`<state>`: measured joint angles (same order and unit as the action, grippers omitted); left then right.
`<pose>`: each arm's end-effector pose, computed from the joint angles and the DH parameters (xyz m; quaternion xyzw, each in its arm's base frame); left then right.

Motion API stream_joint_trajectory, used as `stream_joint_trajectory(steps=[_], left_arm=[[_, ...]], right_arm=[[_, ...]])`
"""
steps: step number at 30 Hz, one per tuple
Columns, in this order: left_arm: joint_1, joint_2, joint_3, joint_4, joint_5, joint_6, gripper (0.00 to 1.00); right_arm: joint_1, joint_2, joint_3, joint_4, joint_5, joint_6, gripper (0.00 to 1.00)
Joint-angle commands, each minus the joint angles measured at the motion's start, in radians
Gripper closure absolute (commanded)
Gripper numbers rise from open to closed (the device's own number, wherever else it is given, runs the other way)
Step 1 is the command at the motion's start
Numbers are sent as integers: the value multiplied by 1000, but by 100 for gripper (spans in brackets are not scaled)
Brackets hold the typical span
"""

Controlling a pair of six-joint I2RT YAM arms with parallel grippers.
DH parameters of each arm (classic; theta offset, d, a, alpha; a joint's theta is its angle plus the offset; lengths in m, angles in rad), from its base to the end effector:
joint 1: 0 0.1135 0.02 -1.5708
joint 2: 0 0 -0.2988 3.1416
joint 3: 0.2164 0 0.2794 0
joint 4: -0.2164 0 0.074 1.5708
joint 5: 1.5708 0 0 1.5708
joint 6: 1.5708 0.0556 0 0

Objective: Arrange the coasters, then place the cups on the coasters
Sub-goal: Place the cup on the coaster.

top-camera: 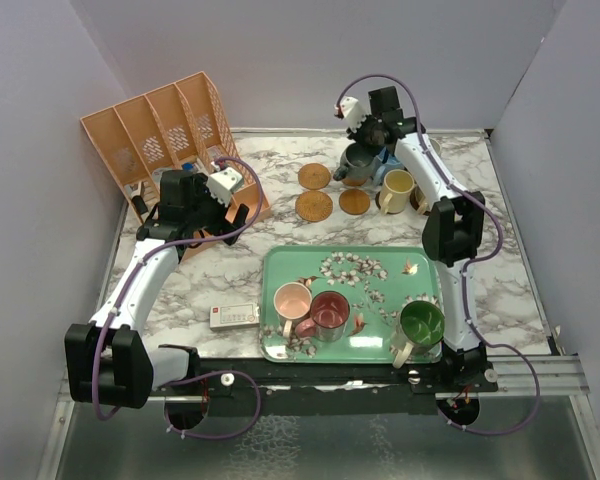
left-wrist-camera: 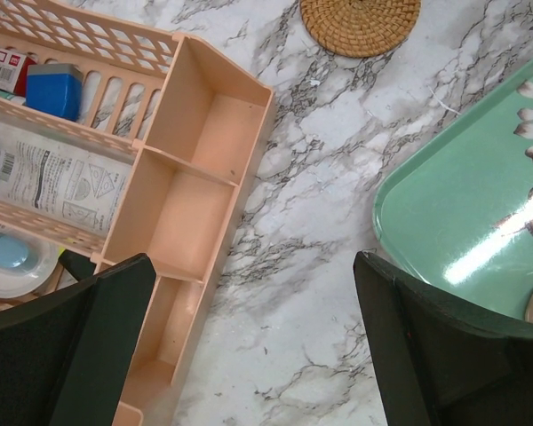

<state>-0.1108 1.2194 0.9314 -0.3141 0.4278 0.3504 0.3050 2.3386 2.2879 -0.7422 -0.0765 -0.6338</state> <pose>0.2941 -0.0559 0.3035 0.2939 0.8193 -0.1321 0.4742 0.5653 0.1824 0.2823 -0.4312 0.8181 -0.0271 0.3796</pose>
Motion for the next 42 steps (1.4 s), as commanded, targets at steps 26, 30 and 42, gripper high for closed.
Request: stream_joint_trajectory(steps=[26, 30, 42], left_arm=[[5, 6, -11, 21, 49, 6, 1], [5, 9, -10, 20, 50, 6, 1], [5, 9, -12, 21, 55, 2, 1]], right_arm=[[-28, 132, 172, 109, -94, -24, 99], [-28, 137, 170, 112, -93, -27, 99], [-27, 152, 166, 109, -85, -35, 99]])
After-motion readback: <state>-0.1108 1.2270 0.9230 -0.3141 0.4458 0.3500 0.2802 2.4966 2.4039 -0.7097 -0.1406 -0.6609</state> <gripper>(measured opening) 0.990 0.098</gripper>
